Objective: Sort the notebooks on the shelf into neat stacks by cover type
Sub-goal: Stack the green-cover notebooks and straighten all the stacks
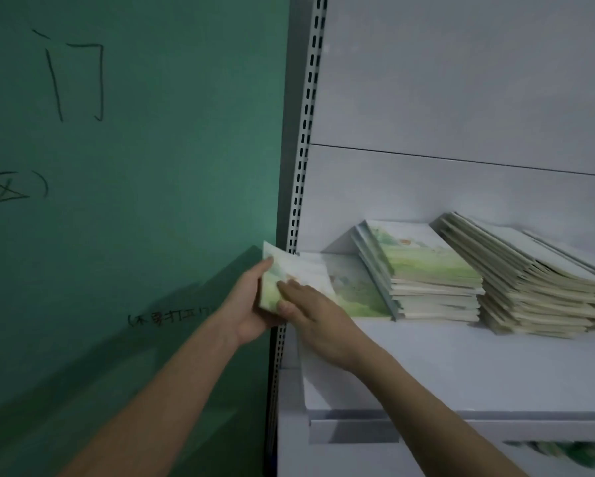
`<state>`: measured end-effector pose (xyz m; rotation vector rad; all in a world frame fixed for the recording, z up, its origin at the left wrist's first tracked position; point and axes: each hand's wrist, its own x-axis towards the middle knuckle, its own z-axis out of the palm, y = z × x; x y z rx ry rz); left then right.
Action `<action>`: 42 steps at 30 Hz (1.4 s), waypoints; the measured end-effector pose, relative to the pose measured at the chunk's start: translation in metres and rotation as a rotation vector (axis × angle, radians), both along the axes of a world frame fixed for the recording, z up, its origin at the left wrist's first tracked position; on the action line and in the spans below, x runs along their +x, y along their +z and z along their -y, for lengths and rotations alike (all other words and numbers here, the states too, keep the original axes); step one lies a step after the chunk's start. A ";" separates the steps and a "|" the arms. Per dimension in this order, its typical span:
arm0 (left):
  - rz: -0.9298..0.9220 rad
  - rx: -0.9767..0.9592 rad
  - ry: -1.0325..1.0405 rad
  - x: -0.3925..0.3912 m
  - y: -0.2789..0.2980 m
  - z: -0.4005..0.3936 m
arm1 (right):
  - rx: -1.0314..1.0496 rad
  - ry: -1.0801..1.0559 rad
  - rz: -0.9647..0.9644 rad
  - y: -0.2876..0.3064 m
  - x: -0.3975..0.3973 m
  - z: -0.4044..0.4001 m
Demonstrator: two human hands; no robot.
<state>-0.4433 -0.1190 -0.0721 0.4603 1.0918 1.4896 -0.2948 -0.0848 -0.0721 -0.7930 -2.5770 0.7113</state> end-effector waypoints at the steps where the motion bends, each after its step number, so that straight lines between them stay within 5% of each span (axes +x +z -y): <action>1: 0.011 -0.013 -0.019 -0.006 -0.001 0.004 | 0.063 0.024 0.063 -0.006 -0.006 0.006; 4: -0.030 -0.009 -0.013 -0.027 -0.011 0.013 | 0.142 0.108 0.193 -0.014 -0.012 0.015; 9: -0.097 0.007 0.013 -0.055 -0.022 0.030 | 0.014 -0.075 -0.106 -0.001 0.005 -0.009; 14: -0.085 0.037 0.020 -0.073 -0.031 0.043 | 0.019 -0.250 0.192 -0.007 0.034 -0.038; 21: -0.085 0.096 0.059 -0.067 -0.029 0.043 | 0.165 -0.235 0.241 -0.004 0.025 -0.035; 28: -0.105 0.084 0.084 -0.045 -0.019 0.039 | -0.158 -0.461 -0.273 0.018 0.007 -0.009; 31: -0.112 0.087 0.061 -0.028 -0.009 0.037 | -0.056 -0.339 -0.219 0.011 -0.014 0.022; 34: -0.094 0.082 0.035 -0.022 -0.009 0.036 | 0.318 -0.206 0.042 -0.012 -0.036 0.050; 36: -0.079 0.073 0.047 -0.024 -0.014 0.038 | 0.341 -0.162 0.163 -0.016 -0.039 0.053; 39: -0.063 0.109 0.058 -0.029 -0.019 0.042 | 0.166 -0.105 0.000 -0.007 -0.026 0.042; 42: -0.019 0.200 0.070 -0.028 -0.003 0.038 | 0.227 -0.303 -0.275 0.008 -0.006 0.026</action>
